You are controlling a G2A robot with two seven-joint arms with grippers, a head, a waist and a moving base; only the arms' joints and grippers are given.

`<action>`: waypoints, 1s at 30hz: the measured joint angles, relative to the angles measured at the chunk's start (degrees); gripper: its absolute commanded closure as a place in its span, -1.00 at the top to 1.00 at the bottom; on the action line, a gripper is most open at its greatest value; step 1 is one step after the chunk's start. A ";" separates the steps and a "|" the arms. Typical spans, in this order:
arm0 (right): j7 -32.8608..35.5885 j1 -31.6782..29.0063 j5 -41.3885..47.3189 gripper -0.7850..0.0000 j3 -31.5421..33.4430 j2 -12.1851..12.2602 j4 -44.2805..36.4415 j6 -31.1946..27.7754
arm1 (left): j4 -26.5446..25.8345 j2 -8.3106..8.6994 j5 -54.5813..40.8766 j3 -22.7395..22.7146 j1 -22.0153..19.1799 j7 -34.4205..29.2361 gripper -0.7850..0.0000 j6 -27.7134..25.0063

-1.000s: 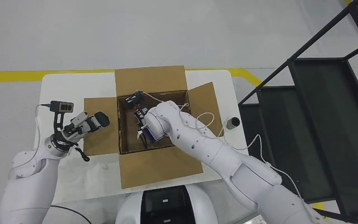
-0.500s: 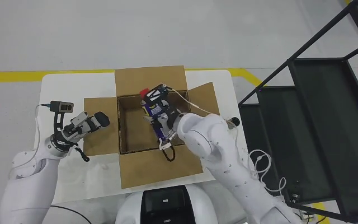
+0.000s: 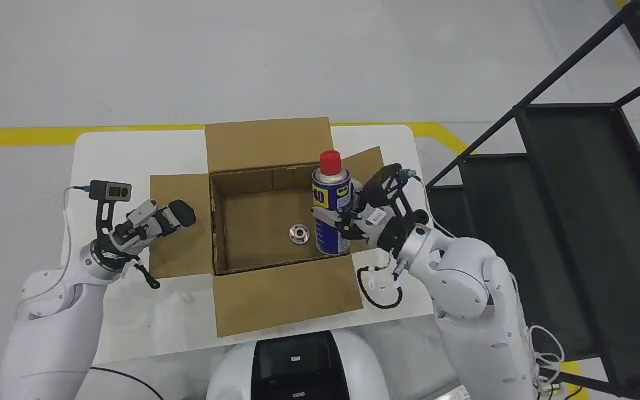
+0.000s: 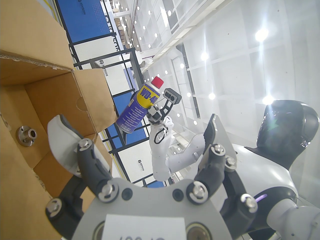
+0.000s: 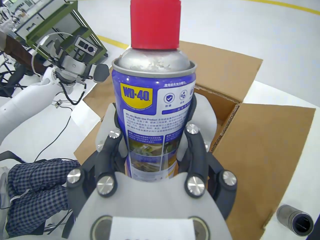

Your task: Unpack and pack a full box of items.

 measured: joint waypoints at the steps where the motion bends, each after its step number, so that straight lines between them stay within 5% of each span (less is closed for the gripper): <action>1: -0.93 -0.76 1.23 -1.00 1.05 0.16 0.25 -1.39 | 0.00 0.00 0.00 0.00 0.00 0.00 1.00 0.00; 7: -3.24 -3.12 5.22 -1.00 3.56 0.97 0.46 -6.65 | 0.00 0.00 0.00 0.00 0.00 0.00 1.00 0.00; 30: -3.71 -2.98 5.92 -1.00 3.62 1.08 0.87 -6.69 | 0.00 0.00 0.00 0.00 0.00 0.00 1.00 0.00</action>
